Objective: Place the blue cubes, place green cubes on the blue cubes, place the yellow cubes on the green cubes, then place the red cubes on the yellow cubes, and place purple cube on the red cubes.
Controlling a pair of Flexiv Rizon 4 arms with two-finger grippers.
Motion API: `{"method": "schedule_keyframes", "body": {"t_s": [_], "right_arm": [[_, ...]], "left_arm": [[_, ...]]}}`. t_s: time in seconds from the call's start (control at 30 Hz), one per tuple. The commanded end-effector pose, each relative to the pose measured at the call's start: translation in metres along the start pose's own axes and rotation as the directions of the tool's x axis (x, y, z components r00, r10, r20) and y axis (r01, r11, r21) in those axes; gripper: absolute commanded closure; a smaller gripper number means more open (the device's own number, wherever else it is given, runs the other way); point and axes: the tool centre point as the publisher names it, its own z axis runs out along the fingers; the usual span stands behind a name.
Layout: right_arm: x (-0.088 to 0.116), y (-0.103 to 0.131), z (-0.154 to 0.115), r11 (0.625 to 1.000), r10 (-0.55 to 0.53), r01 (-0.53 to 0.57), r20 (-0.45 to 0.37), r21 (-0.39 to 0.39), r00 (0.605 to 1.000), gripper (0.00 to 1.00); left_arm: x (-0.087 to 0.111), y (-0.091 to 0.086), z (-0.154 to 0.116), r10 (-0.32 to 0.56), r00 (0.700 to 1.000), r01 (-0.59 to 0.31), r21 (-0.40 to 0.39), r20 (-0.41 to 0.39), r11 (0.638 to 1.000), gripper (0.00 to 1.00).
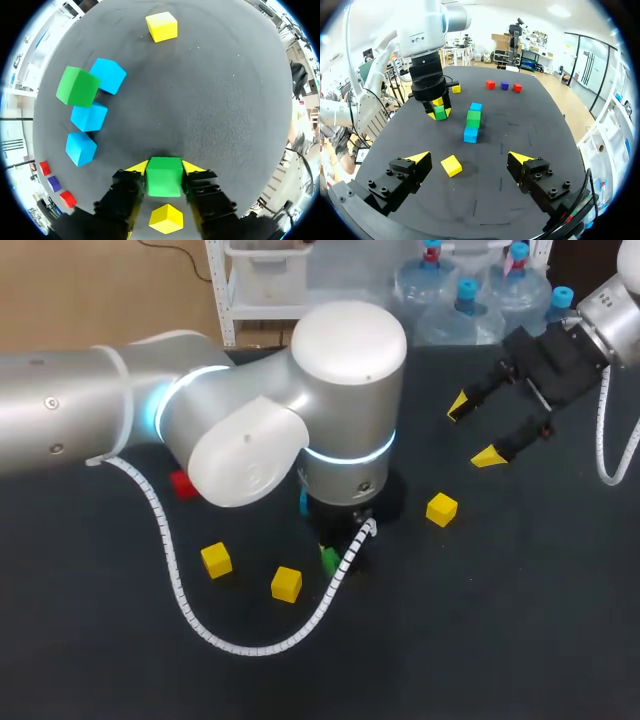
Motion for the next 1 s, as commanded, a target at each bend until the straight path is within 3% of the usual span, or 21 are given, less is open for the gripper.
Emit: {"method": "schedule_keyframes", "body": {"t_s": [0.03, 0.47, 0.77, 1.0], "right_arm": [[0.000, 0.000, 0.000, 1.000, -0.001, 0.001, 0.001, 0.000, 1.000, 0.00], [0.000, 0.000, 0.000, 1.000, -0.001, 0.001, 0.001, 0.000, 1.000, 0.00], [0.000, 0.000, 0.000, 1.000, -0.001, 0.001, 0.001, 0.000, 1.000, 0.00], [0.000, 0.000, 0.000, 1.000, -0.001, 0.001, 0.001, 0.000, 1.000, 0.00]], "left_arm": [[-0.001, -0.001, -0.002, 0.015, 1.000, -0.015, -0.009, 0.006, 1.000, 1.00], [-0.015, 0.000, -0.051, 0.175, 0.984, -0.176, -0.084, -0.019, 0.981, 1.00], [0.003, 0.028, -0.075, 0.206, 0.979, -0.204, -0.087, 0.015, 0.975, 1.00], [0.005, 0.051, -0.075, 0.261, 0.965, -0.257, -0.077, 0.040, 0.963, 1.00]]}}
